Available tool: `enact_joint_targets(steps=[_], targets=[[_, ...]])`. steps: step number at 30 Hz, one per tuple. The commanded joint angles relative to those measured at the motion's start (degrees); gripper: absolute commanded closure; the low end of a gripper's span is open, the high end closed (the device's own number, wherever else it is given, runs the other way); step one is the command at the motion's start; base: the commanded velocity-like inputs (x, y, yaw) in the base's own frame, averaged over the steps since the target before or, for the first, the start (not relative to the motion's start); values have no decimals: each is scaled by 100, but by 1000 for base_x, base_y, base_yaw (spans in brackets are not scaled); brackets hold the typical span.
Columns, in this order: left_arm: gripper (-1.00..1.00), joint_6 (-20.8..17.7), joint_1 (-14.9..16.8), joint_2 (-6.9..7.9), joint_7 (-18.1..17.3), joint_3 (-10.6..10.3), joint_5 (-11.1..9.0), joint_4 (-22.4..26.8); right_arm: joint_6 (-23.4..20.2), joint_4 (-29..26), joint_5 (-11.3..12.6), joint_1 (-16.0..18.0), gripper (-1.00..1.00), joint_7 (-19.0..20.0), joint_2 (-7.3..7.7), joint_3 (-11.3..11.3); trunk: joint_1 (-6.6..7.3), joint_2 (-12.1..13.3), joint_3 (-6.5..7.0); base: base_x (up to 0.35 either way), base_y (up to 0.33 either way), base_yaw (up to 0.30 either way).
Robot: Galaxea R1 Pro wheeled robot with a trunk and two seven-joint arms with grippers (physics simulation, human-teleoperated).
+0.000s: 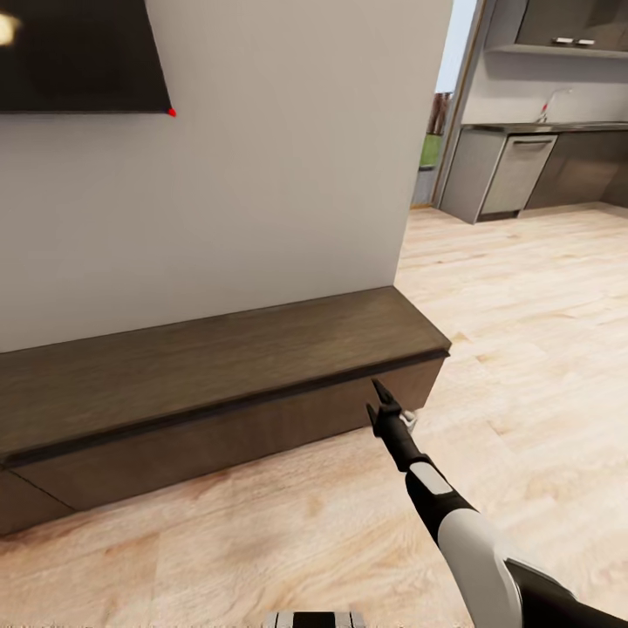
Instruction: Place each of the two pumpkins and all three candles from the living room inside a cabinet in the living room (use any cabinet), then make sure every cabinet is closed, and position the cauldron so it is next to a table in the living room.
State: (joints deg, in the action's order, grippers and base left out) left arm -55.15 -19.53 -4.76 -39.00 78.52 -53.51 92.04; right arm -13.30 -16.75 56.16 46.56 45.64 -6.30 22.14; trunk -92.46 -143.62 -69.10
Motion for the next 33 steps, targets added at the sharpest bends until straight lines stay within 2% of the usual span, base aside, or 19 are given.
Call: enact_joint_targets(steps=[1,4,7,11,16,19,21,28,33], targets=[[-100,-70,43,38,0,32,-47,4,-57,5,53,2,-100,43,1,10,-2,-3,-26,0,0,0],[-100,-136,92,83,-60,58,-120,6,-62,-14,50,13,-100,30,8,7,-9,-7,-93,0,0,0],[-100,-160,102,83,-244,92,-138,6,-71,-25,46,28,-100,-206,1,-3,-17,-11,-159,0,0,0],[-100,-182,99,31,-404,231,-144,7,-77,-29,37,57,-100,-416,5,-8,-27,-17,-248,0,0,0],[-100,-189,87,-35,-476,293,-143,7,-82,-123,16,104,-100,-499,-2,-15,-40,-23,-359,0,0,0],[-100,-88,92,-119,-489,390,-37,-91,15,-219,-44,108,-100,-402,-57,-116,-40,-23,-358,0,0,0],[-100,-22,92,-119,-489,454,13,-155,32,-284,-44,108,-100,-337,-57,-180,-40,-23,-358,0,0,0],[-100,-11,92,-119,-489,669,13,-381,32,-509,-44,108,-100,-236,-57,-405,-40,-23,-358,0,0,0],[-100,-11,92,-119,-489,669,13,-433,32,-539,-44,108,-100,-236,-57,-498,-40,-23,-358,0,0,0]])
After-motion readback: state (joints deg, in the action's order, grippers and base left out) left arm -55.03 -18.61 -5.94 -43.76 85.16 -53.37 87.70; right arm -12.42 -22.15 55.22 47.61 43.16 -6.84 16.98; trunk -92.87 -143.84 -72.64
